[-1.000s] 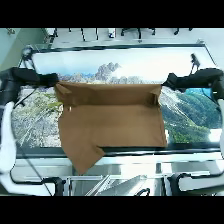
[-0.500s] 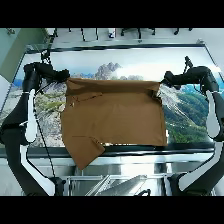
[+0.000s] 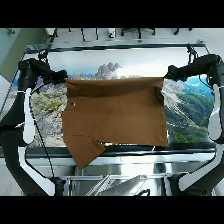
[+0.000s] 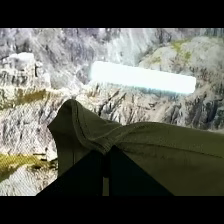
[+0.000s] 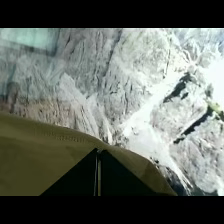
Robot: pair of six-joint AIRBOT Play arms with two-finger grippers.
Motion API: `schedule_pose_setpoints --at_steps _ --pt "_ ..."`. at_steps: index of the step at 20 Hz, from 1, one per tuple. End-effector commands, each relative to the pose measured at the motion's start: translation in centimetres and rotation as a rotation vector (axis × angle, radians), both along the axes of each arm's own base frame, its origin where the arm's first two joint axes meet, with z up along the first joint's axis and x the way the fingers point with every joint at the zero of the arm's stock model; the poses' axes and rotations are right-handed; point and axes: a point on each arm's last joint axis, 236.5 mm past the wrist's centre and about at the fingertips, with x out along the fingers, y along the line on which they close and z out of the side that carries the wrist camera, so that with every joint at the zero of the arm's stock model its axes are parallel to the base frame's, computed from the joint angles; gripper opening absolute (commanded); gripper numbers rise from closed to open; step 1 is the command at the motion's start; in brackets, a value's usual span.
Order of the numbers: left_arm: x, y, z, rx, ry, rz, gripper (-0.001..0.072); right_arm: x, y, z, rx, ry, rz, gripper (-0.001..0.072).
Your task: Fold the shirts.
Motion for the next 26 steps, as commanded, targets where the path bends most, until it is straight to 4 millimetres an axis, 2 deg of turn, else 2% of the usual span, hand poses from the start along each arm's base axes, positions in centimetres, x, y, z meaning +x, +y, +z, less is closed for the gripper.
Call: schedule_pose_setpoints --at_steps 1,3,6,8,11,13,17,18,22,26 --pt "-2.6 -0.1 -0.7 0.000 0.093 -0.014 0.0015 -4.6 -1.9 -1.5 -0.207 0.153 0.119 0.0018" --pt "-4.0 -0.1 -2.5 0.004 0.146 -0.021 0.0016 -6.4 -3.2 -3.2 -0.319 0.241 0.152 0.0018" --pt "-5.9 0.5 -5.3 0.054 0.228 -0.028 0.0016 -7.3 -1.8 -5.1 -0.341 0.283 0.193 0.0018" --pt "-6.9 1.7 -6.5 0.111 0.271 -0.029 0.0015 -8.4 -0.9 -6.8 -0.355 0.328 0.223 0.0018" --pt "-8.2 2.7 -8.1 0.155 0.321 -0.031 0.0015 -9.7 -0.6 -9.4 -0.377 0.382 0.223 0.0018" --pt "-8.4 2.7 -9.2 0.155 0.322 -0.030 0.0015 -9.6 -0.4 -10.5 -0.376 0.376 0.206 0.0018" --pt "-6.8 1.9 -9.3 0.156 0.252 -0.038 0.0016 -8.1 -0.5 -11.1 -0.378 0.330 0.163 0.0018" --pt "-6.8 1.3 -9.5 0.151 0.254 -0.048 0.0016 -7.7 -0.5 -11.2 -0.379 0.320 0.151 0.0018" --pt "-7.7 0.7 -11.1 0.151 0.311 -0.065 0.0016 -7.9 -1.0 -12.4 -0.392 0.349 0.136 0.0018" --pt "-7.6 0.0 -10.5 0.153 0.296 -0.077 0.0016 -7.8 -1.0 -12.1 -0.389 0.346 0.124 0.0019"
